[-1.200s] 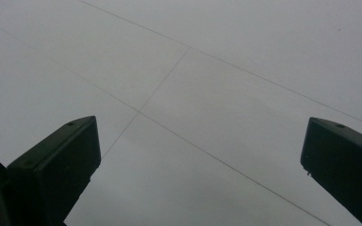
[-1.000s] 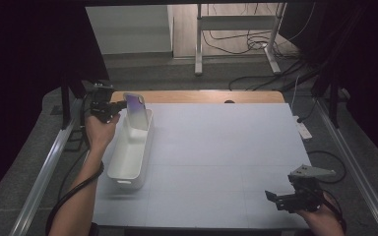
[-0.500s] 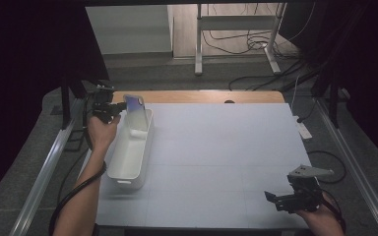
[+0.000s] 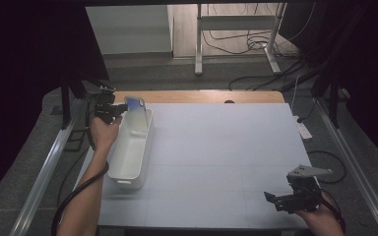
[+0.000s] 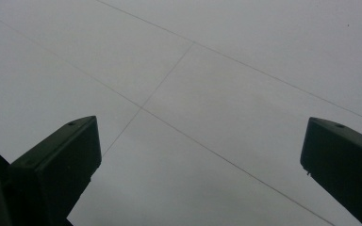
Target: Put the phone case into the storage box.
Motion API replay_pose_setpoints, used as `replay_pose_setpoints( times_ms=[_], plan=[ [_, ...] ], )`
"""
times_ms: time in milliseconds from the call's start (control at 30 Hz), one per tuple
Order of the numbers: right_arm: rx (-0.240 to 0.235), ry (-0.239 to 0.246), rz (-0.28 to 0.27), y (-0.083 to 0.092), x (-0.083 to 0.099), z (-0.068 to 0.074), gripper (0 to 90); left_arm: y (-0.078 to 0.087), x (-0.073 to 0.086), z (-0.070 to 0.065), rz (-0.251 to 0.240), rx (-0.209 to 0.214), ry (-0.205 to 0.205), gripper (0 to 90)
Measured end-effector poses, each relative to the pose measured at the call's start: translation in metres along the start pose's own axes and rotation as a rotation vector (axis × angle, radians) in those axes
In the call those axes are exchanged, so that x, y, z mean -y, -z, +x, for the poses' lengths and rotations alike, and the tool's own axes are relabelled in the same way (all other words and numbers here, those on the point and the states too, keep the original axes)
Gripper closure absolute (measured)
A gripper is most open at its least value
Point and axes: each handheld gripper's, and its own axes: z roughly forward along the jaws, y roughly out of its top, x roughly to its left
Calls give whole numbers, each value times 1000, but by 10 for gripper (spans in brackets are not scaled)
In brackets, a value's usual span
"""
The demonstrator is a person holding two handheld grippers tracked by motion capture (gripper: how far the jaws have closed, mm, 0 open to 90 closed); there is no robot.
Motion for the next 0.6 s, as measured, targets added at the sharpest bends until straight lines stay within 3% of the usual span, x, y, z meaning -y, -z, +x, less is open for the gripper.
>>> replay_pose_setpoints(
  times_ms=[600],
  plan=[
    [-8, -3, 7, 0, 0, 0, 0, -18, 3, 0, 3, -30, 14, 879]
  ],
)
